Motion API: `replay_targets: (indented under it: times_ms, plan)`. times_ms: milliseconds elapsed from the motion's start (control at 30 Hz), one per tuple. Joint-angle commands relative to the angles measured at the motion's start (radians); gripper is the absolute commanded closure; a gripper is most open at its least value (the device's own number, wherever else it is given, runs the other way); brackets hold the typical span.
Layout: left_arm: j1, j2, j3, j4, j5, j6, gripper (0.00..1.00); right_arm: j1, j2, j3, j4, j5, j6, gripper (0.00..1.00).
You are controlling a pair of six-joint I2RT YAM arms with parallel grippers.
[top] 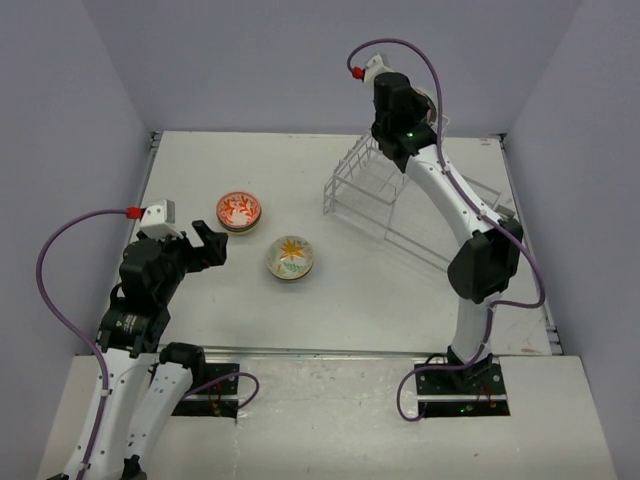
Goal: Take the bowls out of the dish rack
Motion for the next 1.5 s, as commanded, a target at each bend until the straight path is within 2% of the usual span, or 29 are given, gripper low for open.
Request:
replay_targets:
  times_ms: [0,233,467,833,1033,1200,1300,1400,1467]
  plan:
    - [-0.006,0.004,-0.006,0.043,0.007,0.008,0.0,0.017,-0.119,0.018,0.063,-0.032,0.053,1.0]
    - [-0.006,0.004,-0.006,0.043,0.007,0.008,0.0,0.015,-0.124,-0.007,-0.01,-0.078,0.091,1.0]
    - [-0.006,0.007,-0.006,0.042,0.007,0.008,0.0,0.015,-0.15,0.018,-0.122,-0.131,0.23,1.0]
    - [-0.006,0.004,-0.004,0.042,0.007,0.007,0.0,0.015,-0.298,-0.087,-0.179,-0.23,0.508,1.0]
    - [-0.006,-0.004,-0.006,0.04,0.004,0.007,0.0,0.015,-0.312,-0.067,-0.239,-0.248,0.582,1.0]
    - [-0.006,-0.001,-0.006,0.04,0.004,0.007,0.0,0.015,-0.371,-0.073,-0.337,-0.4,0.765,1.0]
    - [-0.006,-0.009,-0.004,0.04,-0.004,0.003,0.0,0.014,-0.423,-0.103,-0.391,-0.669,0.911,1.0]
    - [-0.006,-0.021,-0.003,0.036,-0.022,-0.001,0.0,0.02,-0.47,-0.169,-0.4,-0.875,1.012,1.0]
    - [-0.006,-0.028,-0.003,0.034,-0.03,-0.004,0.0,0.032,-0.481,-0.232,-0.392,-0.927,1.059,1.0]
